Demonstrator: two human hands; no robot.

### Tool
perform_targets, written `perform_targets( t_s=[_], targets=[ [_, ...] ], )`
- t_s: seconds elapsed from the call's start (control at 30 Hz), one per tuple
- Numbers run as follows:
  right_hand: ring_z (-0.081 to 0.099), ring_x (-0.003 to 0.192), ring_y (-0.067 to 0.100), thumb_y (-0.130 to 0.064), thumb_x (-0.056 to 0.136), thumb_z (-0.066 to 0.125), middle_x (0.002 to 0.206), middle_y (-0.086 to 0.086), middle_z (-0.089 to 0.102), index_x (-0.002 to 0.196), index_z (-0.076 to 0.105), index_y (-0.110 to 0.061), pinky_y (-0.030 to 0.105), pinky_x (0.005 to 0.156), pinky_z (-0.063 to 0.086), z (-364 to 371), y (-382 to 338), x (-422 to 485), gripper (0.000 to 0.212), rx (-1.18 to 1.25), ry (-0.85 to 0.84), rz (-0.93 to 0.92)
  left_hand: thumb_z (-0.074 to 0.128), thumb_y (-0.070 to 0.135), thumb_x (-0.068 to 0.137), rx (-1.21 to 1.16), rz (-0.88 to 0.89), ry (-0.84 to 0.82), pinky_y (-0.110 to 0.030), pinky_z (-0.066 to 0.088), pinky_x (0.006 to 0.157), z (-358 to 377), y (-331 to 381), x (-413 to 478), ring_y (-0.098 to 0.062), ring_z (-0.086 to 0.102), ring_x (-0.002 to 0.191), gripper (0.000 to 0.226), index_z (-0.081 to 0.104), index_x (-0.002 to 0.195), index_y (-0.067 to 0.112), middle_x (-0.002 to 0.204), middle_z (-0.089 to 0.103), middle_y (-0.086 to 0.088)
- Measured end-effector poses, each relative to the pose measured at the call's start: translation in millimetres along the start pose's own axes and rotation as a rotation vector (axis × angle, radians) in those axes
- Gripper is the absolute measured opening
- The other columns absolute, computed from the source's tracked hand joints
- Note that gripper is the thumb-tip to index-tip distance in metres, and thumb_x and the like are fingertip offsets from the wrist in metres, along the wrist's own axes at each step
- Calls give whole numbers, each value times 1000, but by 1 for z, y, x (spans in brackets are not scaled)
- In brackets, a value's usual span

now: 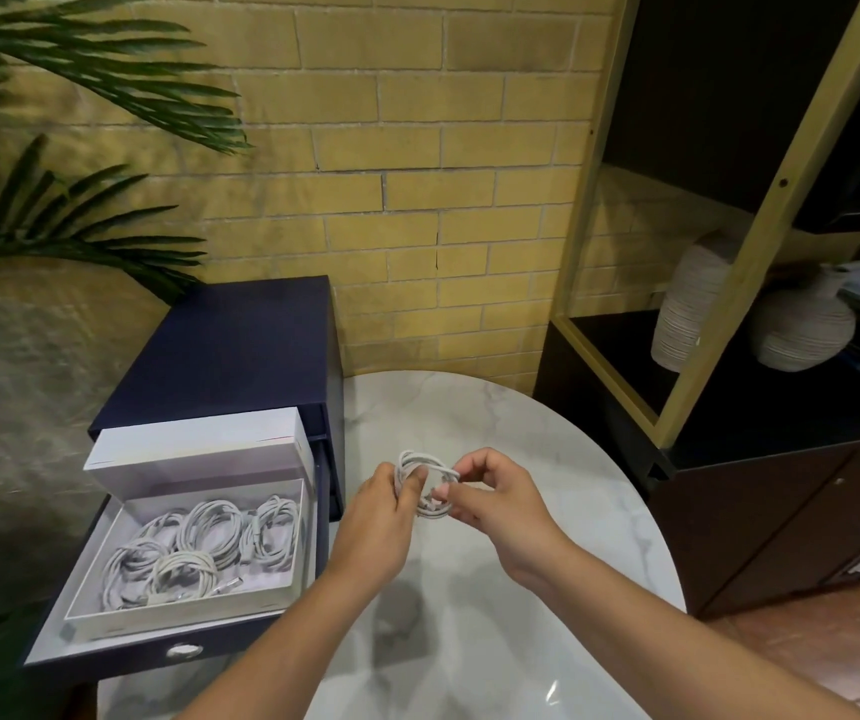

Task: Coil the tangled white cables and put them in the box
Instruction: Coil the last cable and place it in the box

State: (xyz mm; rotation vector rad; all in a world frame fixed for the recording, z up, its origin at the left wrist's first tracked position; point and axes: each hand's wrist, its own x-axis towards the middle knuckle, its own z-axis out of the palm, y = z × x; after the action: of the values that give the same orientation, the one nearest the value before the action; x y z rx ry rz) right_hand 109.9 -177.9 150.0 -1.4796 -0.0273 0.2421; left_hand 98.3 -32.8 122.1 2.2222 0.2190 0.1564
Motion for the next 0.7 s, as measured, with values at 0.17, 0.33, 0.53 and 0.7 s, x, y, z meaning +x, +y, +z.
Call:
perform_targets(
  t_s=[0.17,0.33,0.53,0.7],
  targets=[
    [64,82,27,0,81,71,90,12,60,85,57,-8,48,88,55,2,5,-1,17,56,-44,17,48,43,97,-322,-158,-97,-40,57,80,-1,2,3,-21,68,83,36,64,95,11,90,70,-6],
    [66,80,17,-4,87,65,89,8,62,97,55,-9,34,81,55,2,2,0,15,92,-71,55,57,21,96,-554,-118,-62,-41,54,85,-4,10,0,-21,65,86,15,69,94,13,90,70,-10],
    [66,81,18,-10,91,62,88,6,62,99,56,-6,34,77,56,-3,3,0,11,-19,-20,-5,60,18,94,-639,-97,-119,-37,56,84,-14,15,-2,-26,68,87,14,70,92,9,89,73,-10],
    [63,77,19,-8,90,63,86,9,59,96,59,-10,27,68,54,-11,-1,5,7,-41,-26,-29,51,21,98,-742,-120,-335,-33,51,91,-24,22,-6,-17,65,84,25,63,80,9,80,68,-2]
  ],
)
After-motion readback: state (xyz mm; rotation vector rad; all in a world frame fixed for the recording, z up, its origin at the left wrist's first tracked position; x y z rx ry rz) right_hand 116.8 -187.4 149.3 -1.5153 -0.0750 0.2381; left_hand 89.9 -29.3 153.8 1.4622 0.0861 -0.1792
